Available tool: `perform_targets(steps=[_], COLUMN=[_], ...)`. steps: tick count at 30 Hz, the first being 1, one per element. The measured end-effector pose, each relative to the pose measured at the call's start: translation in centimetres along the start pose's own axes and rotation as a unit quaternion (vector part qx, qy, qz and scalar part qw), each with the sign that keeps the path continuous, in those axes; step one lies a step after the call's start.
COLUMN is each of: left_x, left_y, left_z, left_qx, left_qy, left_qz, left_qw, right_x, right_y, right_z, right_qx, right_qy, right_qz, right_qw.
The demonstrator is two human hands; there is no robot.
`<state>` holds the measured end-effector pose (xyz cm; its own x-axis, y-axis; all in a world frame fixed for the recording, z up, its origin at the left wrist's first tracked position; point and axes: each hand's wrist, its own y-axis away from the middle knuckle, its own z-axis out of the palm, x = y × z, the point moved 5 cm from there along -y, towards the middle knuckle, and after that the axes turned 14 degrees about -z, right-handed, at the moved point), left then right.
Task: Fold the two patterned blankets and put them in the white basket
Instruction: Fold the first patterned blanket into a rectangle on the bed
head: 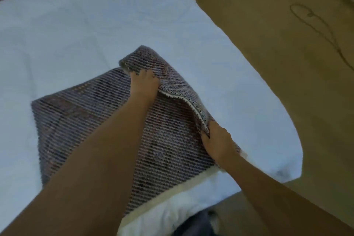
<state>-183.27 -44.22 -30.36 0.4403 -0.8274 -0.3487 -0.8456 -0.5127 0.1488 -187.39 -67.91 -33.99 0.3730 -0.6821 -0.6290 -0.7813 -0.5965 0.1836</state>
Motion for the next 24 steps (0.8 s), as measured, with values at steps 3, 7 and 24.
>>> perform_targets(steps=[3, 7, 24], left_x=[-4.3, -10.3, -25.9], left_y=[2.4, 3.9, 2.4], left_z=[1.2, 2.9, 11.1], left_qx=[0.0, -0.005, -0.097], left_qy=[0.02, 0.064, 0.58], left_qz=[-0.025, -0.056, -0.151], left_qw=[0.999, 0.996, 0.795], right_x=[-4.3, -9.6, -29.3], right_y=[1.6, 3.0, 5.3], right_z=[3.1, 7.3, 25.1], right_qx=[-0.015, -0.032, -0.072], right_qy=[-0.018, -0.022, 0.048], right_qz=[-0.037, -0.061, -0.028], right_qw=[0.999, 0.997, 0.996])
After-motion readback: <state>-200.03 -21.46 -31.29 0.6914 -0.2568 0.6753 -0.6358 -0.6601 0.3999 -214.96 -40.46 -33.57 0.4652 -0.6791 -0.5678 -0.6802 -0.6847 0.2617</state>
